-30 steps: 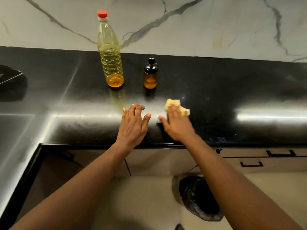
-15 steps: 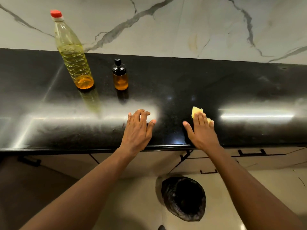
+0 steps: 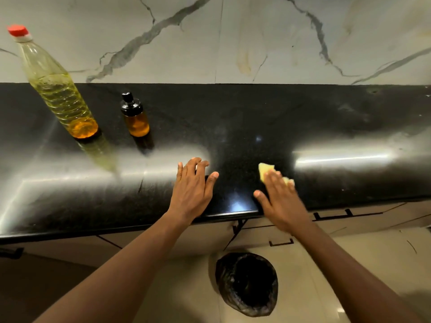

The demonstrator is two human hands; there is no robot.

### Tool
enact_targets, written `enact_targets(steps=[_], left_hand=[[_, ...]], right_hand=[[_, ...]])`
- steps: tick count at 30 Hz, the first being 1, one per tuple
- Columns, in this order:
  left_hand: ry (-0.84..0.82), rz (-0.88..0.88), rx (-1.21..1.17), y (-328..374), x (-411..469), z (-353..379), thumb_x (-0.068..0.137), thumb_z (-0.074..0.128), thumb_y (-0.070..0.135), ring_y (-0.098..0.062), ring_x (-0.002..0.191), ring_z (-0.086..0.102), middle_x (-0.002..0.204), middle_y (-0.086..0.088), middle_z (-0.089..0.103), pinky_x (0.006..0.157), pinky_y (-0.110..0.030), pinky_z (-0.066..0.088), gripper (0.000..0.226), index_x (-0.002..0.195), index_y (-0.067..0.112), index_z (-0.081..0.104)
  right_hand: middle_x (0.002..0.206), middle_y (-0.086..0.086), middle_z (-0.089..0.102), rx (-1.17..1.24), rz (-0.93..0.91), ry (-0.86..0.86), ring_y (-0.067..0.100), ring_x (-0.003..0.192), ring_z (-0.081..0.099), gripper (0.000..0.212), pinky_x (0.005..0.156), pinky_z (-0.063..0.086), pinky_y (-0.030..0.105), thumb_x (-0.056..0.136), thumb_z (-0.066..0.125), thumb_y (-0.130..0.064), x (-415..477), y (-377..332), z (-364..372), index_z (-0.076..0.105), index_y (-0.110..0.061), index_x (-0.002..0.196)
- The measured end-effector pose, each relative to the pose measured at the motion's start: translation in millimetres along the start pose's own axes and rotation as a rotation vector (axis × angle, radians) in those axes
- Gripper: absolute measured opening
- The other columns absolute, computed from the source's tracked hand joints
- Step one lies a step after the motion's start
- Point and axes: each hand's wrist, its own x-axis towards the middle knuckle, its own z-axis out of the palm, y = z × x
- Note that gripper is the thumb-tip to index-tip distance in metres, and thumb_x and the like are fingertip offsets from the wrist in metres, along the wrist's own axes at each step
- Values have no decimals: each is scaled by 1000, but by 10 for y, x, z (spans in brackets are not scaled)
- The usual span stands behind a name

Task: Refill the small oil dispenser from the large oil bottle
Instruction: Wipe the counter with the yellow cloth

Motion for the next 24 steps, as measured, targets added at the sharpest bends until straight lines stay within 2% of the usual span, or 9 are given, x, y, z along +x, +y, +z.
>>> enact_targets(steps=[3, 5, 7, 10, 14, 16, 19, 22, 24], left_hand=[[-2, -9, 1, 53, 34, 65, 108, 38, 48, -25, 147, 35, 152, -7, 41, 128, -52, 14, 45, 139, 18, 50], [6, -23, 2, 84, 61, 84, 108, 40, 48, -26, 147, 35, 153, -8, 40, 128, -52, 14, 43, 139, 19, 49], [25, -42, 1, 98, 112, 77, 108, 41, 48, -27, 147, 35, 154, -8, 39, 128, -52, 14, 43, 139, 19, 49], [46, -67, 12, 64, 187, 28, 107, 35, 49, -28, 148, 35, 154, -9, 41, 128, -52, 13, 46, 140, 19, 48], [66, -101, 35, -39, 175, -40, 108, 39, 47, -27, 148, 36, 154, -8, 42, 128, -52, 13, 43, 140, 20, 48], [60, -112, 44, -107, 104, -73, 107, 38, 49, -27, 147, 37, 153, -7, 41, 128, -53, 13, 43, 139, 21, 47], [31, -123, 62, -183, -47, -124, 105, 31, 56, -26, 147, 36, 153, -5, 39, 129, -53, 12, 49, 138, 23, 45], [30, -100, 89, -242, -137, -141, 106, 31, 56, -25, 149, 34, 153, -4, 38, 129, -51, 10, 48, 139, 24, 44], [57, -110, 82, -234, -108, -152, 106, 33, 54, -24, 148, 34, 153, -4, 39, 129, -51, 10, 46, 139, 24, 45]], right_hand=[[176, 13, 3, -23, 169, 20, 27, 163, -1, 92, 130, 3, 56, 101, 12, -72, 638, 42, -128, 8, -7, 166], [176, 13, -1, -24, 174, 1, 27, 163, -3, 84, 129, 2, 57, 106, 21, -64, 921, -203, -139, 6, -6, 166], [176, 12, -4, -40, 56, -40, 26, 163, -5, 81, 129, -1, 56, 108, 20, -60, 999, -544, -98, 5, -7, 167], [176, 9, -1, -43, -242, -119, 23, 163, -5, 79, 129, -4, 57, 105, 10, -59, 644, -907, 49, 7, -11, 168], [175, 1, -2, -12, -465, -175, 14, 162, -11, 91, 129, -12, 47, 99, -1, -73, -51, -704, 154, 10, -16, 168], [175, 1, 2, -34, -409, -157, 14, 161, -8, 98, 131, -4, 51, 94, -7, -76, -51, -379, 90, 13, -15, 168], [174, 11, 10, -48, -189, -85, 25, 162, 1, 107, 130, 5, 55, 91, -8, -81, 461, 5, -111, 16, -8, 166], [175, 13, 7, -52, 7, -36, 26, 163, 2, 84, 129, 4, 56, 106, 15, -64, 1265, -3, -236, 11, -5, 166], [176, 12, 3, -29, 57, -43, 24, 163, -1, 80, 129, 2, 57, 108, 20, -60, 1678, -292, -251, 9, -7, 167]])
